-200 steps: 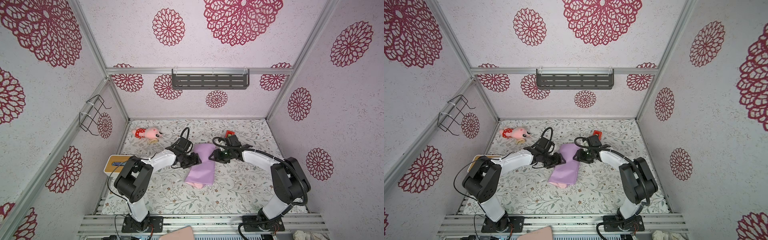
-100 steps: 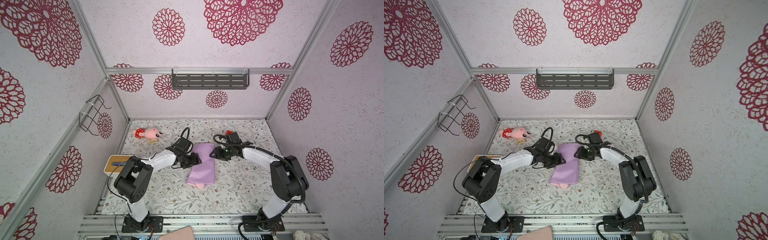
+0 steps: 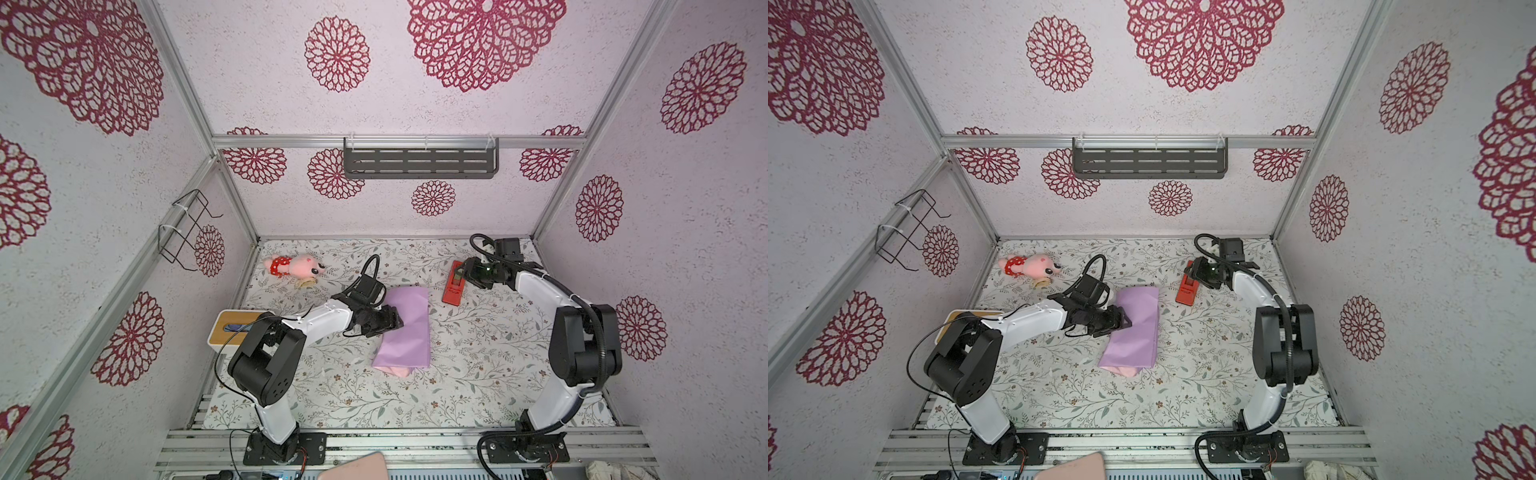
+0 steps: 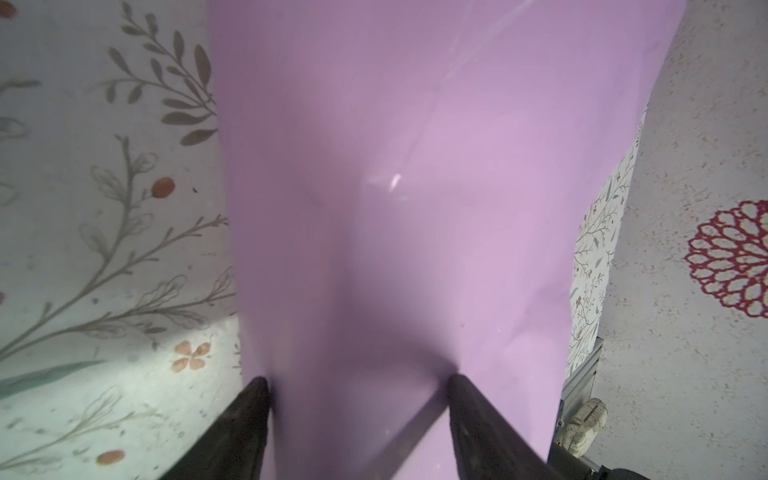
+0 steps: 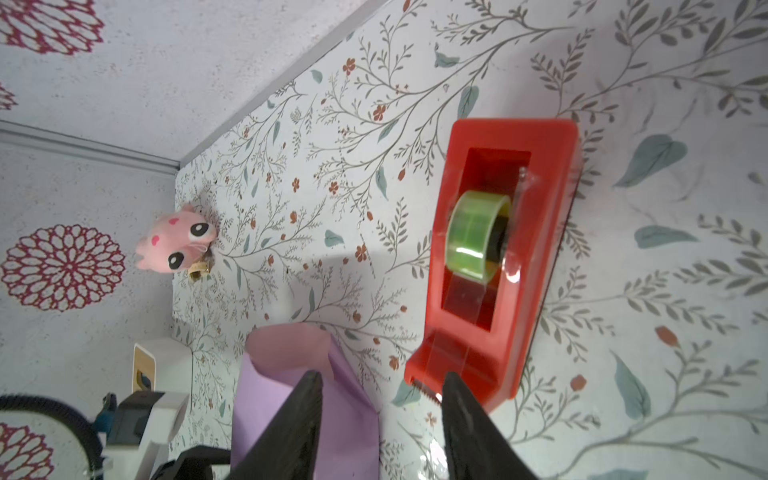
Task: Wrap the gift box in paper
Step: 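Release the paper with the right gripper and move it toward the red tape dispenser, then grasp the tape end at the red dispenser with the right gripper and pull a strip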
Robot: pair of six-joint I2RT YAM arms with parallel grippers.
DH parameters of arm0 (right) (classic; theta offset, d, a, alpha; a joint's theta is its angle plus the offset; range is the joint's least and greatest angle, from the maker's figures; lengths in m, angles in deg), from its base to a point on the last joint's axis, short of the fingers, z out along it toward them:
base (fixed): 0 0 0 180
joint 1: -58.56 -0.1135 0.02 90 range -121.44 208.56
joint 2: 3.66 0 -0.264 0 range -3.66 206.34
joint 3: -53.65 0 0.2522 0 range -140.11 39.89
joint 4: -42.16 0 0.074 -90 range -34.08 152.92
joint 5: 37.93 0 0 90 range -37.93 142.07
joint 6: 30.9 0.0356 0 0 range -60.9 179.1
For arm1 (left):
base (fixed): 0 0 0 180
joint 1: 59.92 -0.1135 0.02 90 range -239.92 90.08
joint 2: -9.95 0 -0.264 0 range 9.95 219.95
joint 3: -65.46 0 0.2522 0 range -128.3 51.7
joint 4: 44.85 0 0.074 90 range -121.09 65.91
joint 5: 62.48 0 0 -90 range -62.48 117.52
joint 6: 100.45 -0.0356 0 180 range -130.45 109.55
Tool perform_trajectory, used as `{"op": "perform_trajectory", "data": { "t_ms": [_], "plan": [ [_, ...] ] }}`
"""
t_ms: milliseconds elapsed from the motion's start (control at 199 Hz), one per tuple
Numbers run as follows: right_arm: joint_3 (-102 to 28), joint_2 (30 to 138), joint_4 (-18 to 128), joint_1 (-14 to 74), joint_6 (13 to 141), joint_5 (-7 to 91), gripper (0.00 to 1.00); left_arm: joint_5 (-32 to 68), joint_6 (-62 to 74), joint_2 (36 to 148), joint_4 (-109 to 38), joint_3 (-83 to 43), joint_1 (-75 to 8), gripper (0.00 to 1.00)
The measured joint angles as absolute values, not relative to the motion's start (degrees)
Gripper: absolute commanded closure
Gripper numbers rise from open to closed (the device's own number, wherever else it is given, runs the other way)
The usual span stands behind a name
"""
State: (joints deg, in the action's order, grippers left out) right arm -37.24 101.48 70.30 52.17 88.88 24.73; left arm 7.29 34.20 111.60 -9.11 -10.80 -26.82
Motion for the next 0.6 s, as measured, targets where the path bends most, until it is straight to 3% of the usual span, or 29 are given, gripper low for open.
{"op": "perform_trajectory", "data": {
  "t_ms": [166, 603],
  "plan": [
    [-37.3, 105.8, 69.4, 52.2, 90.3, 24.1, 0.53, 7.3, 34.1, 111.6, -9.0, -10.8, -26.8, 0.31],
    [-32.4, 105.5, 65.2, 52.2, 92.2, 22.5, 0.54, 7.4, 33.9, 111.6, -8.9, -10.9, -26.8, 0.31]
  ]
}}
